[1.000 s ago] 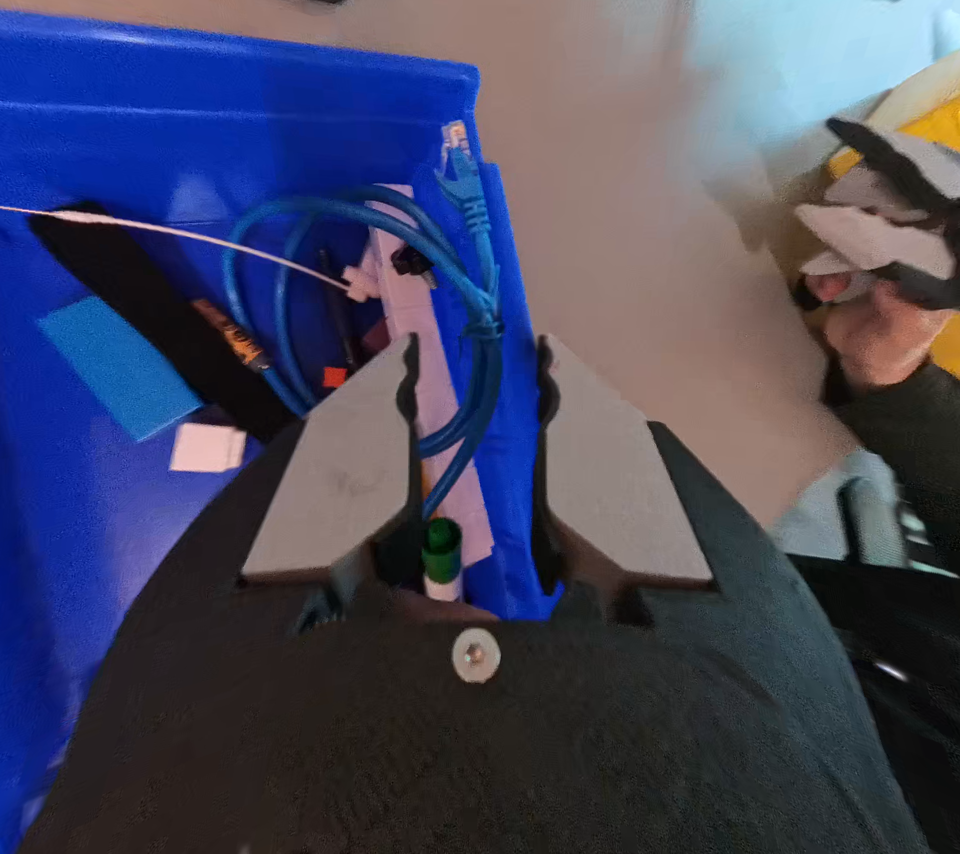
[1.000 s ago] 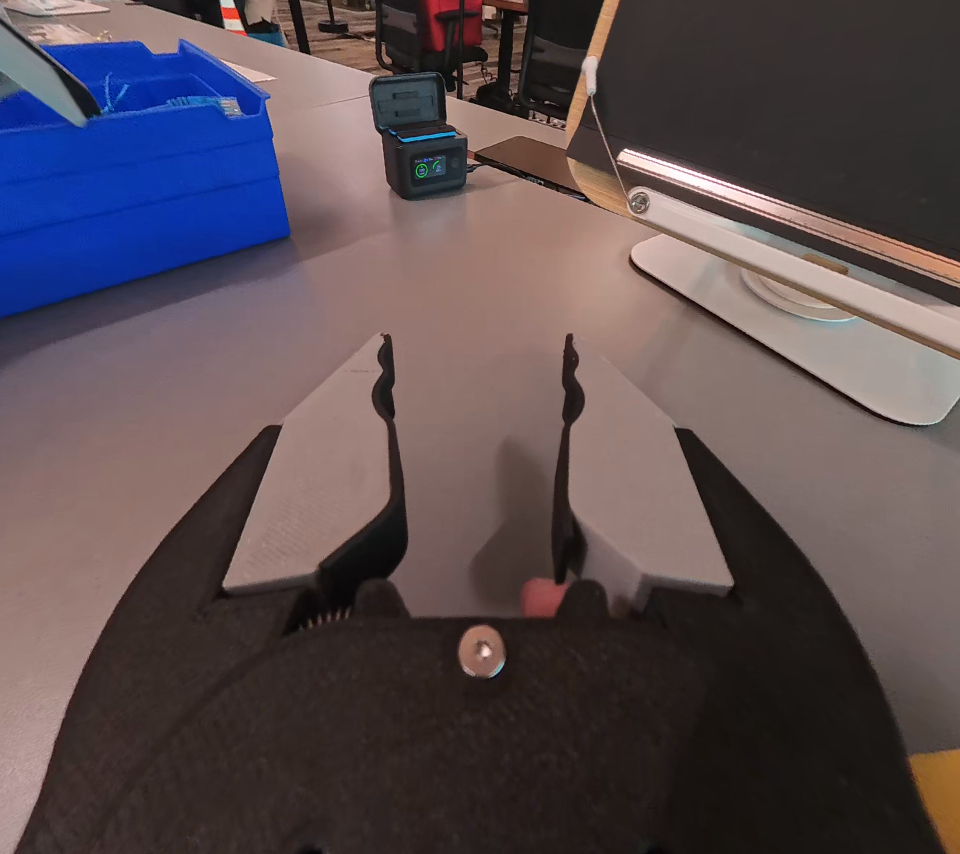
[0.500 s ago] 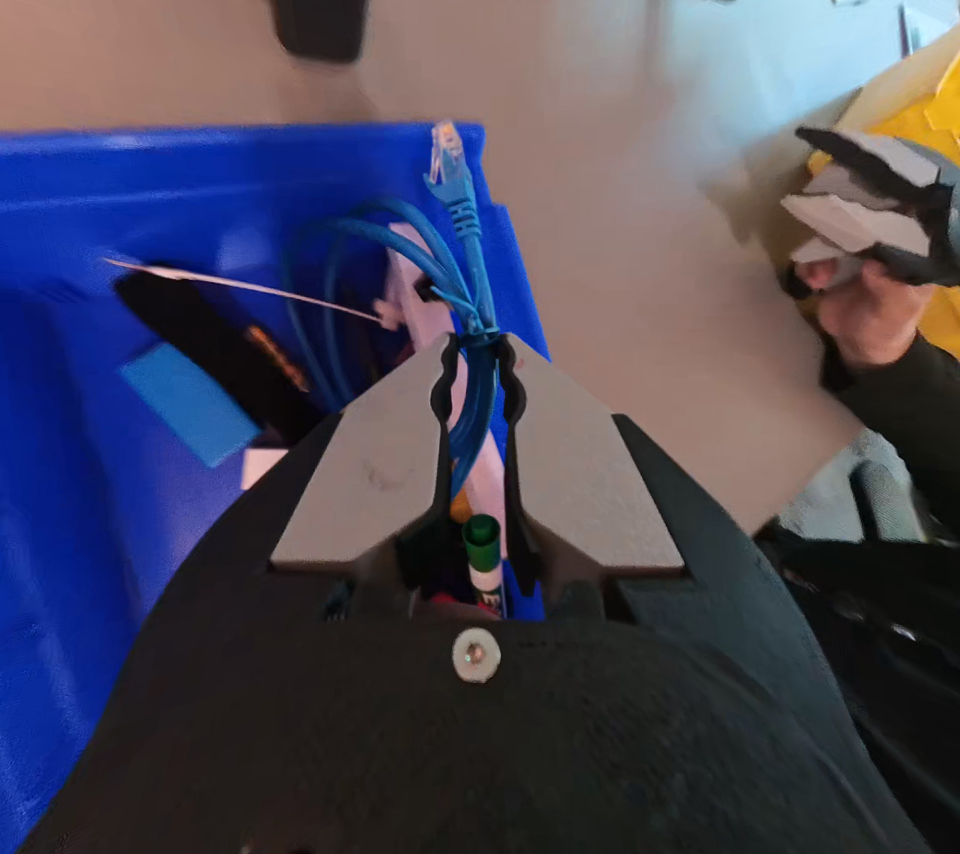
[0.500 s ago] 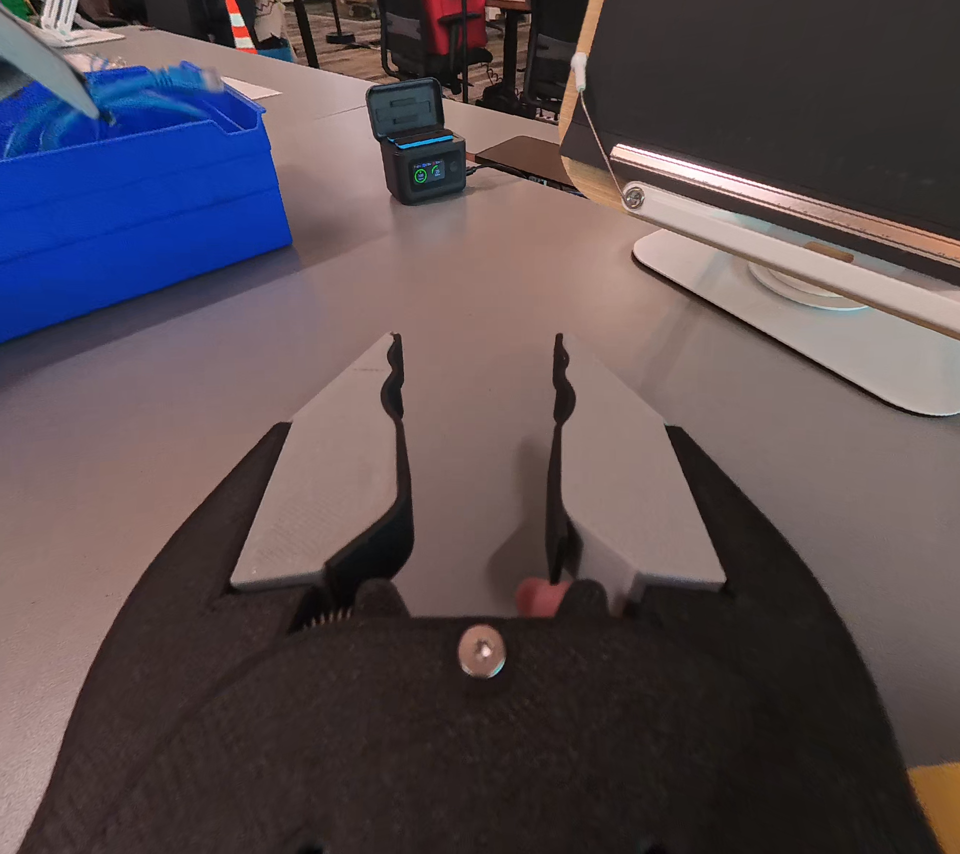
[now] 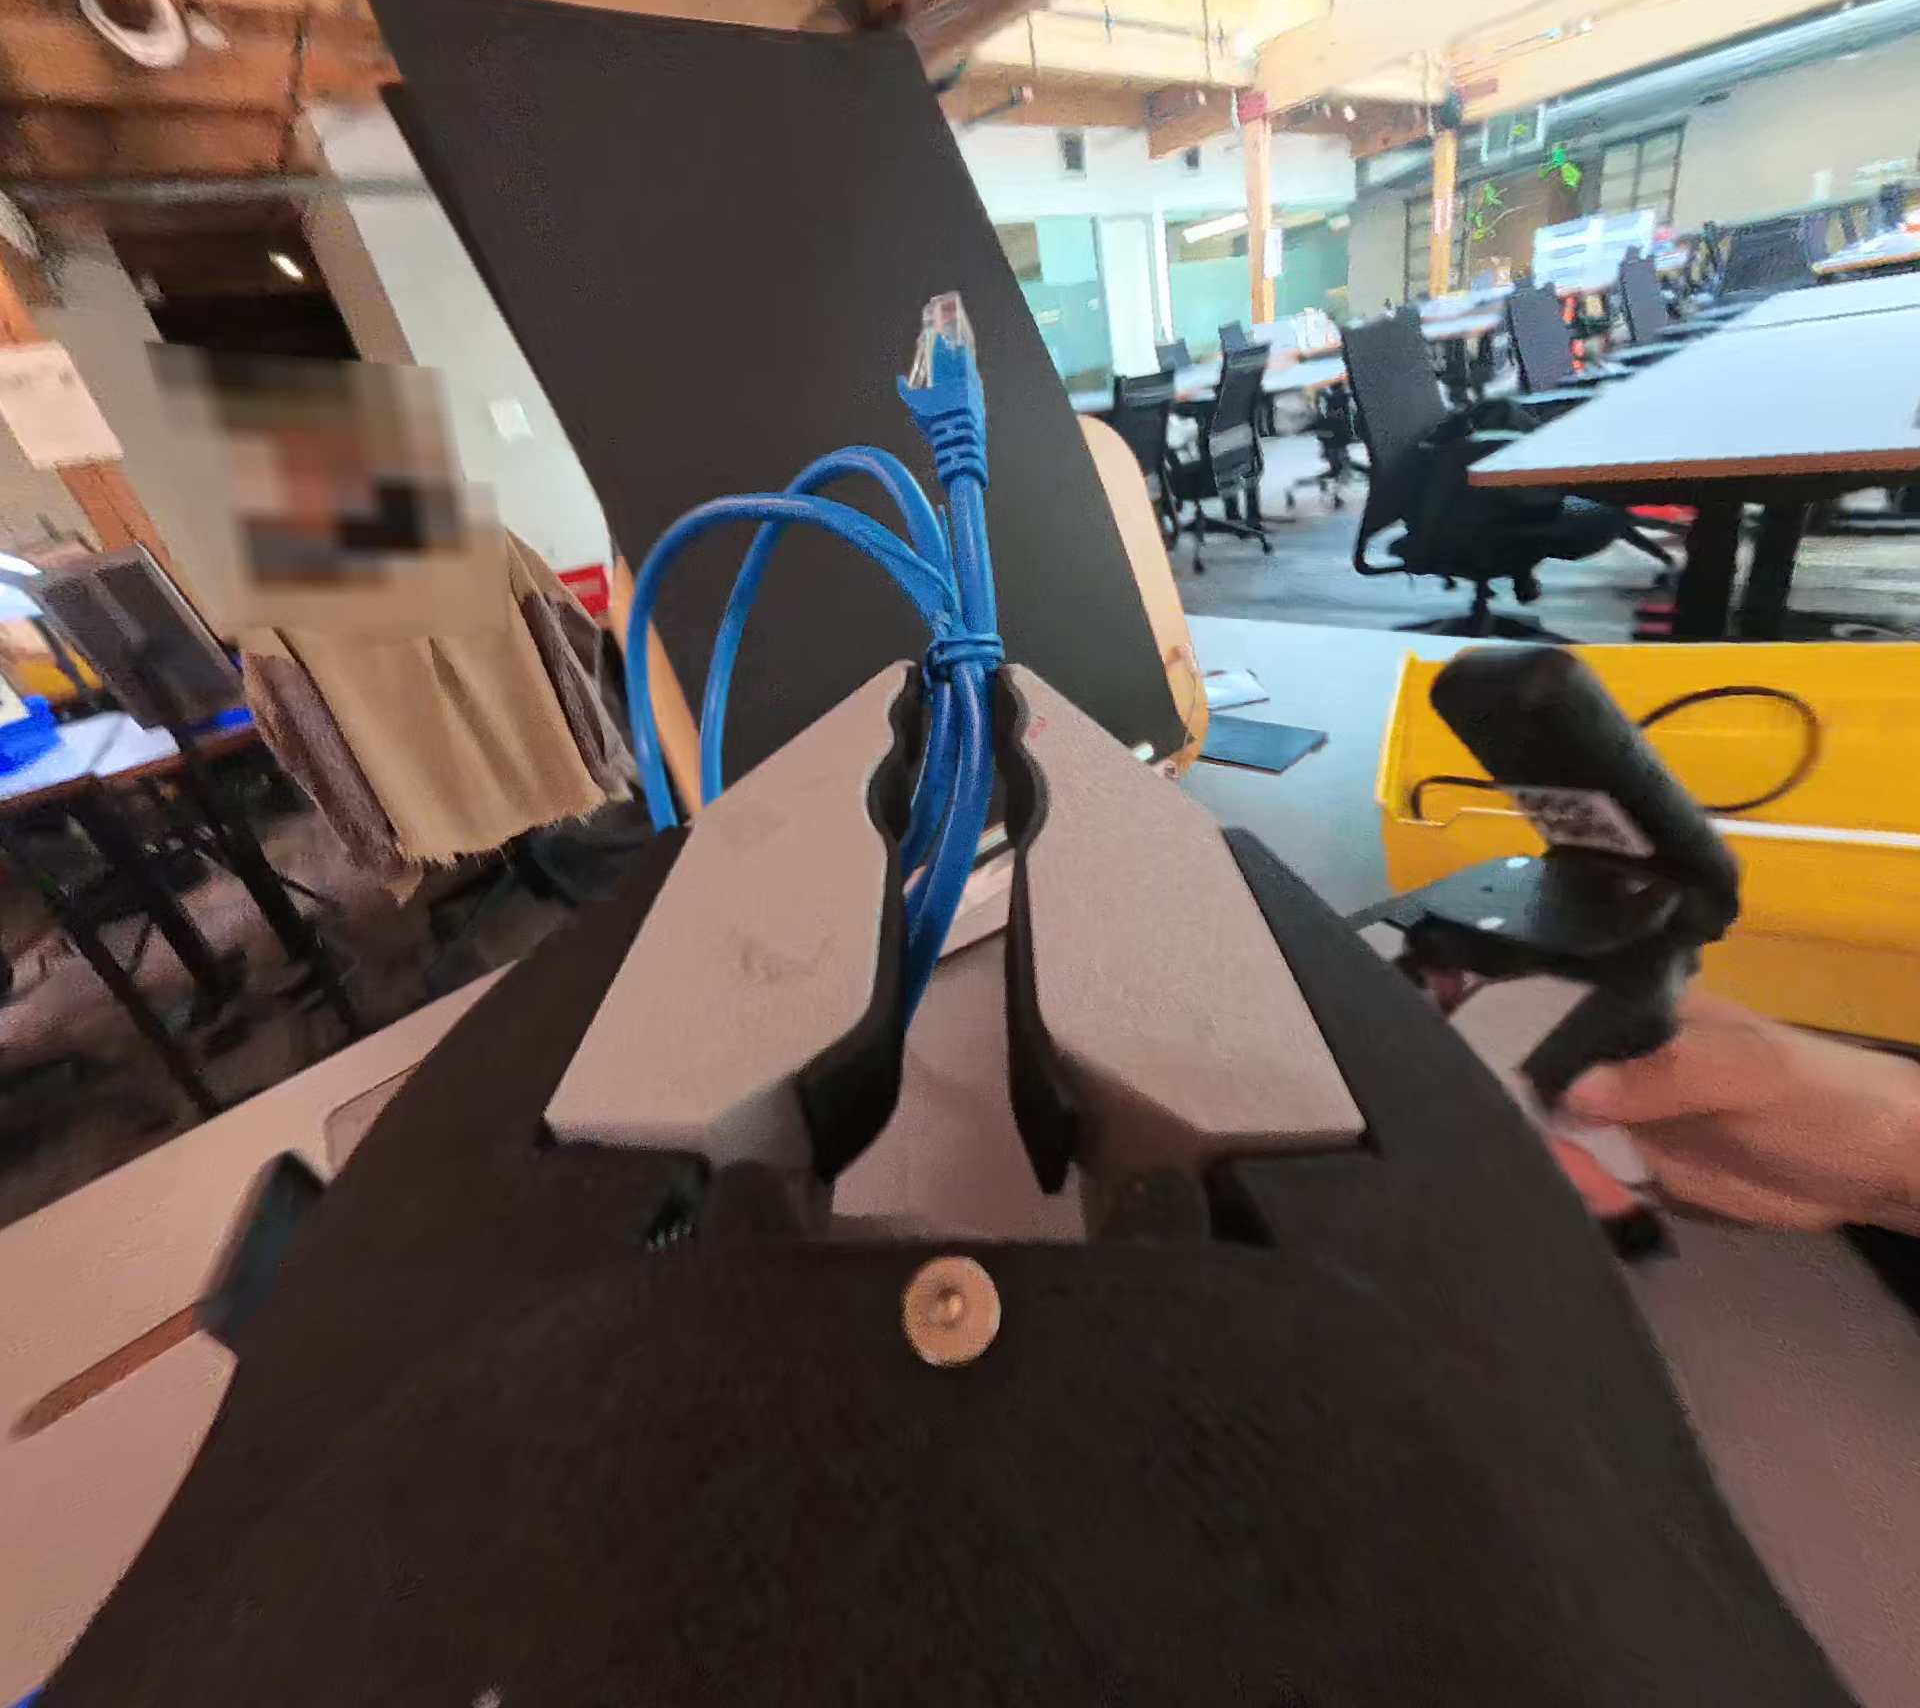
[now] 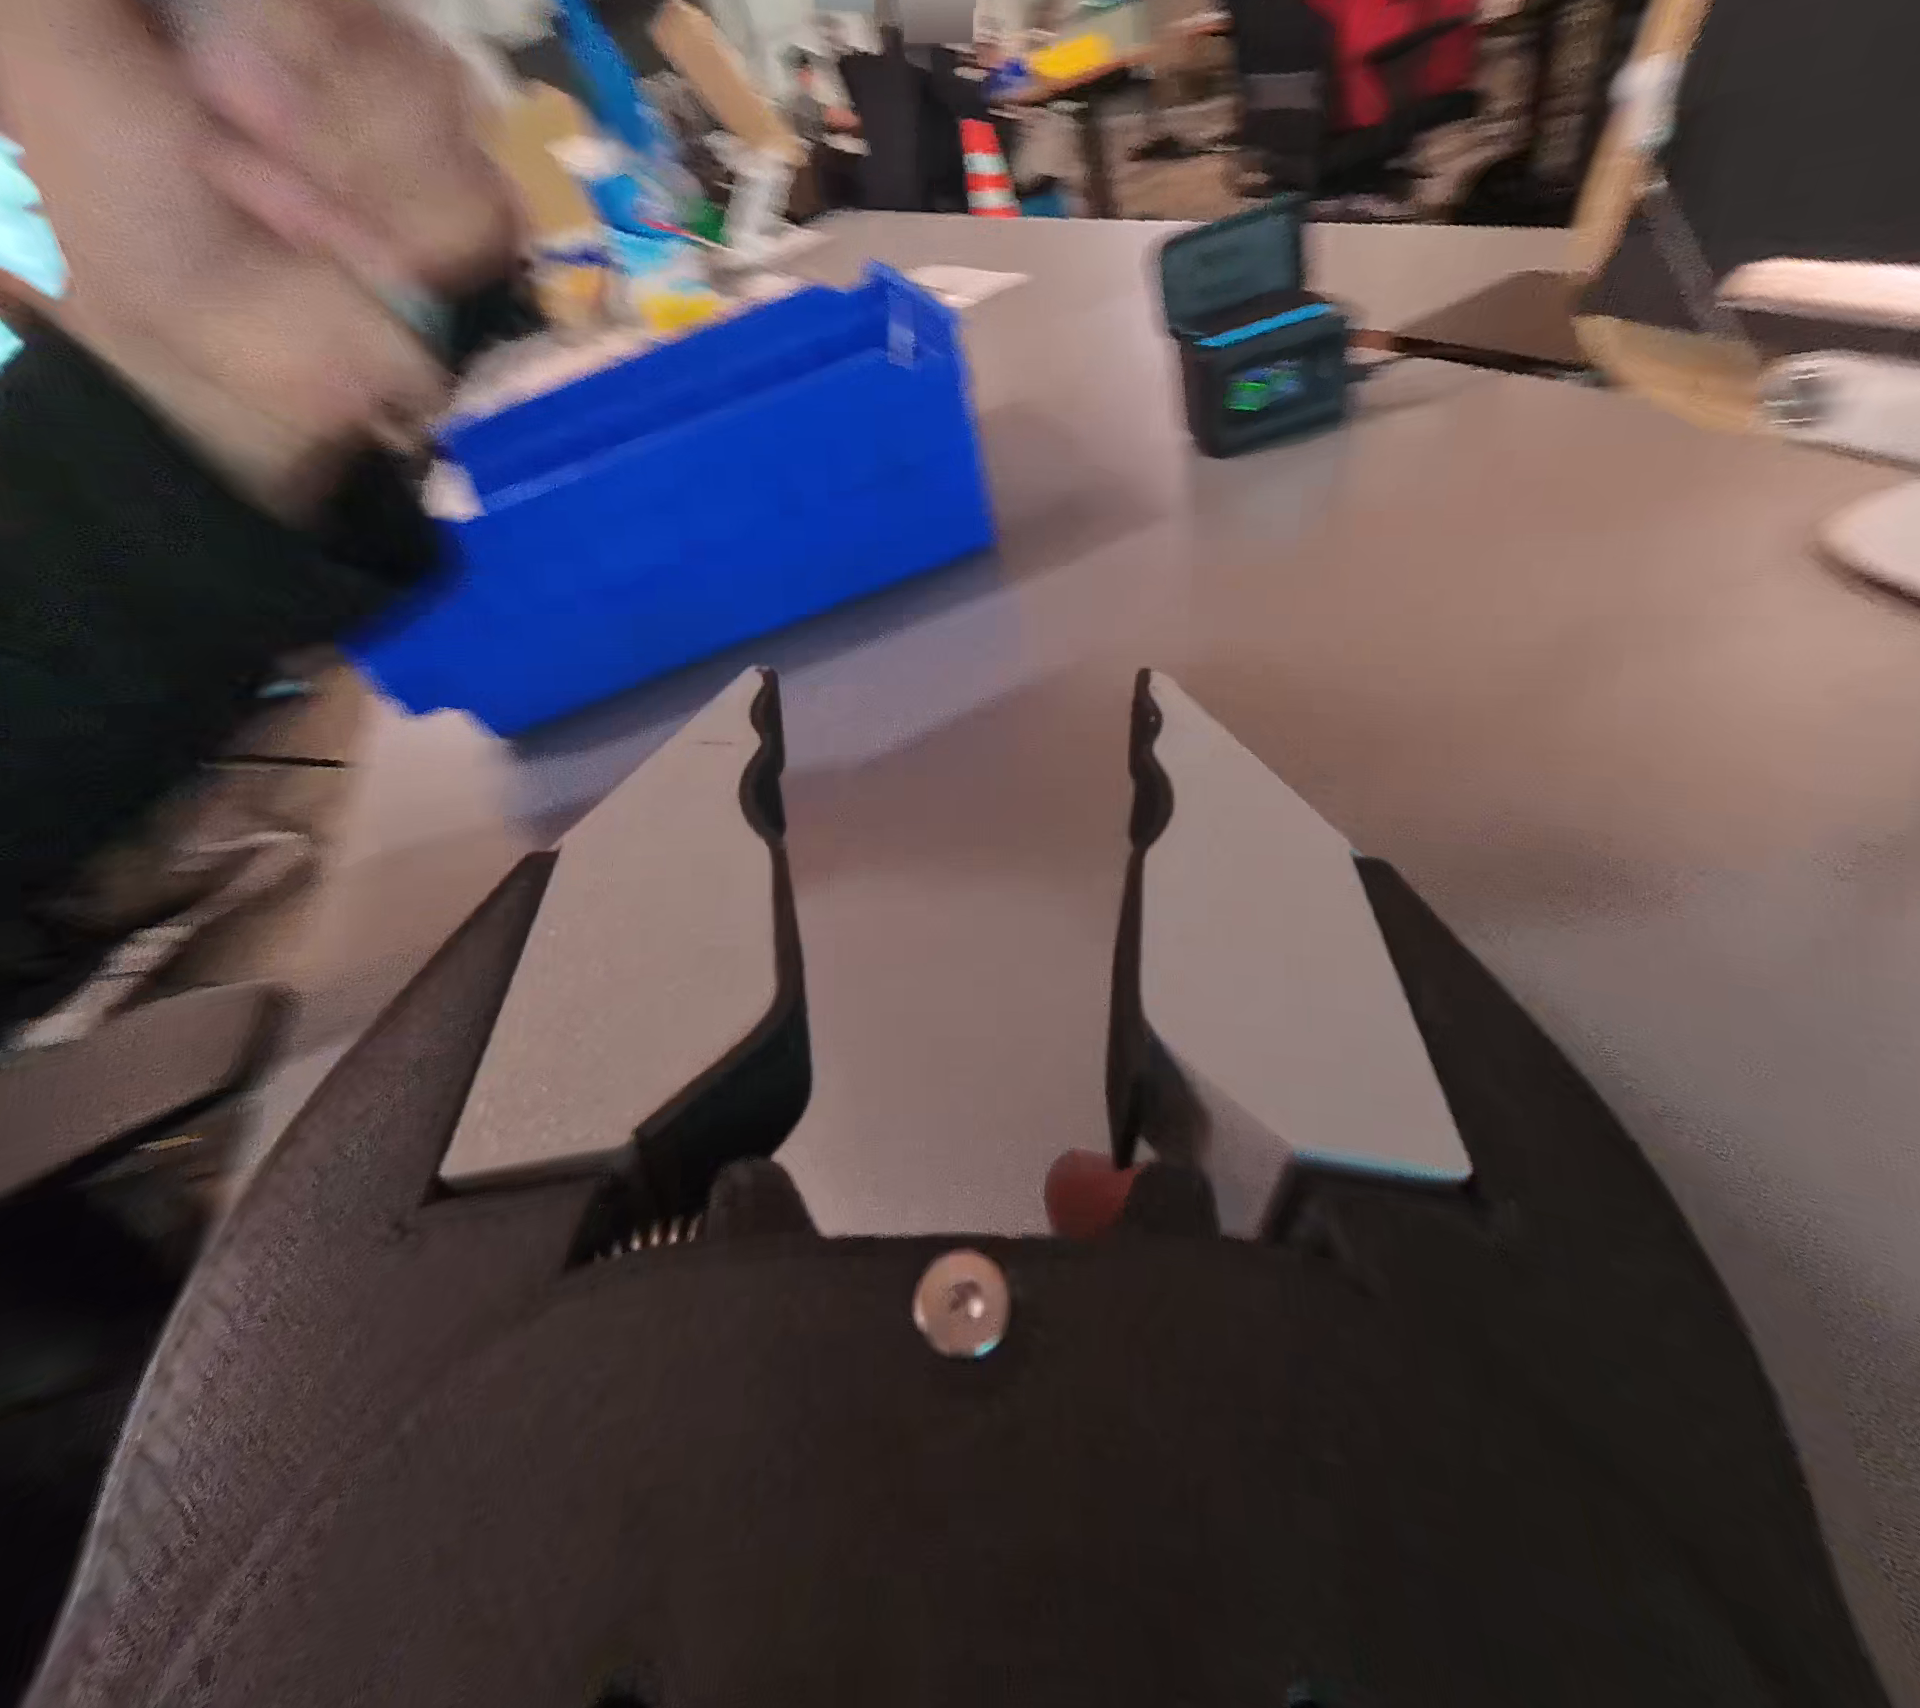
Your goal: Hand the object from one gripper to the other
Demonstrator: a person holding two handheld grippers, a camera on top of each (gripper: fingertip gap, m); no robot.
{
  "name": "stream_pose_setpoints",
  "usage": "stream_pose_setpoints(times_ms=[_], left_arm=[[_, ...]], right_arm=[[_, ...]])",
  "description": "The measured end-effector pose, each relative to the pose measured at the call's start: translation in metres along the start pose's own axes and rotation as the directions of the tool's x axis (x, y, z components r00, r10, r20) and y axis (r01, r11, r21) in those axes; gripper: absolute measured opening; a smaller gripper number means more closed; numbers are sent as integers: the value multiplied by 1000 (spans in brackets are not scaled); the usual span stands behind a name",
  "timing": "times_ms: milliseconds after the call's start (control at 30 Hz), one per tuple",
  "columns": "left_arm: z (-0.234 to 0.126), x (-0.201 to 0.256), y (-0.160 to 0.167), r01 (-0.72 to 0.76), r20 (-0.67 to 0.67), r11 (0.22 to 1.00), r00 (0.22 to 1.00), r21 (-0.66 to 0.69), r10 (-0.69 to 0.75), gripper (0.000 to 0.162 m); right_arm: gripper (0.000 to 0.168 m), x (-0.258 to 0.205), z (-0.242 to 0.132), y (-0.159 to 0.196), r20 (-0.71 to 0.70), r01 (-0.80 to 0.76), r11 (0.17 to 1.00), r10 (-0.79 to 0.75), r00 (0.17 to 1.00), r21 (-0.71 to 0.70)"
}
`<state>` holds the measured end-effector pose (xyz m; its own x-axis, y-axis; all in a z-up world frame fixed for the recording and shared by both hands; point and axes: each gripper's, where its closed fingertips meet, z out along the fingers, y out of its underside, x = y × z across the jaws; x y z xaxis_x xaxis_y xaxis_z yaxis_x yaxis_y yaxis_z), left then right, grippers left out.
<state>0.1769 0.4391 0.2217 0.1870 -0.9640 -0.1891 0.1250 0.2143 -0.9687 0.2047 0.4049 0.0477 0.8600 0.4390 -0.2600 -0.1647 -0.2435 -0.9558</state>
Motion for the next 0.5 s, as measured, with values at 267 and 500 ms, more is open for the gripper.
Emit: stream_pose_setpoints(times_ms=[267, 500], left_arm=[[27, 74, 100, -18, -177, 998, 984, 68, 30, 11], [24, 88, 115, 77, -375, 997, 925, 31, -60, 11]], right_arm=[[70, 1, -23, -26, 152, -130, 981, 108, 982, 145], [67, -8, -30, -58, 236, -153, 953, 91, 967, 262]])
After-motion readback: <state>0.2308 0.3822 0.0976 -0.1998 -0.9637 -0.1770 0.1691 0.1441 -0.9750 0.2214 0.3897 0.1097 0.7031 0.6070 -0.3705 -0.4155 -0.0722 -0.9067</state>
